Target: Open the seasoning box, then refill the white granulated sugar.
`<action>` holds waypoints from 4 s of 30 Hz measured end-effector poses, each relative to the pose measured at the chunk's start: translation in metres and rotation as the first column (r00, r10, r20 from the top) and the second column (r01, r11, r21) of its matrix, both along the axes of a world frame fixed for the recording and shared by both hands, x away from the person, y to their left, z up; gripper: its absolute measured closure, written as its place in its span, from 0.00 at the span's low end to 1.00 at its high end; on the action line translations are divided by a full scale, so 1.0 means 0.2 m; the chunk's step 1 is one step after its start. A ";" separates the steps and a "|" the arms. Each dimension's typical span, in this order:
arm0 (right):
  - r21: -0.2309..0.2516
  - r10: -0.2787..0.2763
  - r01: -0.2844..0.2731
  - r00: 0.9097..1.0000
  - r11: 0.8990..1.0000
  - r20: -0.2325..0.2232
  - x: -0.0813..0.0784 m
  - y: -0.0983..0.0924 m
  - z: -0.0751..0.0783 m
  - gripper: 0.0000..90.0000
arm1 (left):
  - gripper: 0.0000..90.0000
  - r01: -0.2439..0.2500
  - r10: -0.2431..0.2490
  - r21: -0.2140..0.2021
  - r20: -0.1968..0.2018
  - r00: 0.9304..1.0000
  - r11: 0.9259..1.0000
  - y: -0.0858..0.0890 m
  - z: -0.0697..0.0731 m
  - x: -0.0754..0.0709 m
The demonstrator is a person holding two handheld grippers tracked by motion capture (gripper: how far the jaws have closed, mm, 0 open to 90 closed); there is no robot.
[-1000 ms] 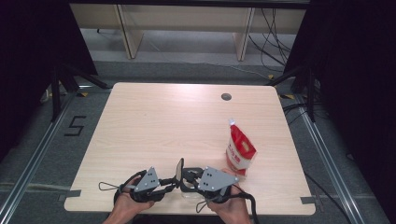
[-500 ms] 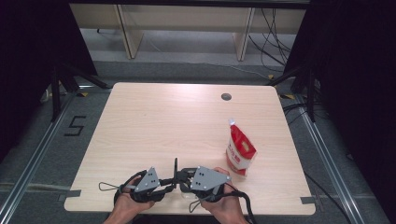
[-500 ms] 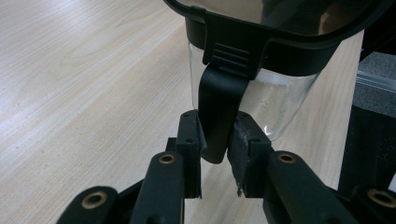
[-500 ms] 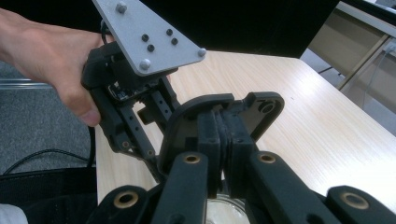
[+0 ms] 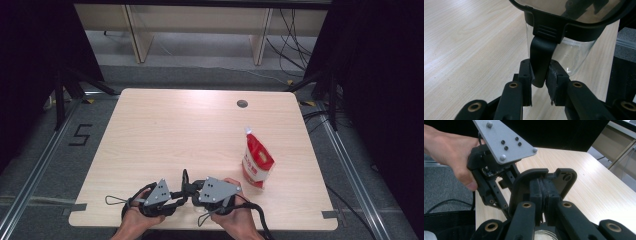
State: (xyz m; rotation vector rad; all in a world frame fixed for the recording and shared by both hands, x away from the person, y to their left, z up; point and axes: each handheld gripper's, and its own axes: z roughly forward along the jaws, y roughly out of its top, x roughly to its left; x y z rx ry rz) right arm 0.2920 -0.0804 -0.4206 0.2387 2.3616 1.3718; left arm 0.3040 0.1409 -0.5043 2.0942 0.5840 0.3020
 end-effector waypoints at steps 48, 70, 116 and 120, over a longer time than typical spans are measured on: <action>0.147 -0.220 0.238 0.967 0.960 -0.125 -0.02 -0.51 -0.12 0.52 | 0.36 -0.067 0.059 -0.075 -0.107 0.993 0.995 0.08 0.07 -0.08; 0.147 -0.350 0.380 0.917 0.913 -0.193 -0.13 -0.74 -0.24 0.44 | 0.29 -0.078 0.074 -0.030 -0.099 0.992 0.997 0.08 0.07 -0.08; 0.123 -0.549 0.575 0.813 0.809 -0.192 0.10 -0.81 -0.36 0.19 | 0.27 -0.100 0.097 -0.037 -0.089 0.991 0.994 0.07 0.05 -0.08; 0.150 -0.547 0.575 0.815 0.805 -0.188 0.15 -0.79 -0.38 0.20 | 0.27 -0.097 0.094 -0.028 -0.092 0.991 0.995 0.07 0.06 -0.08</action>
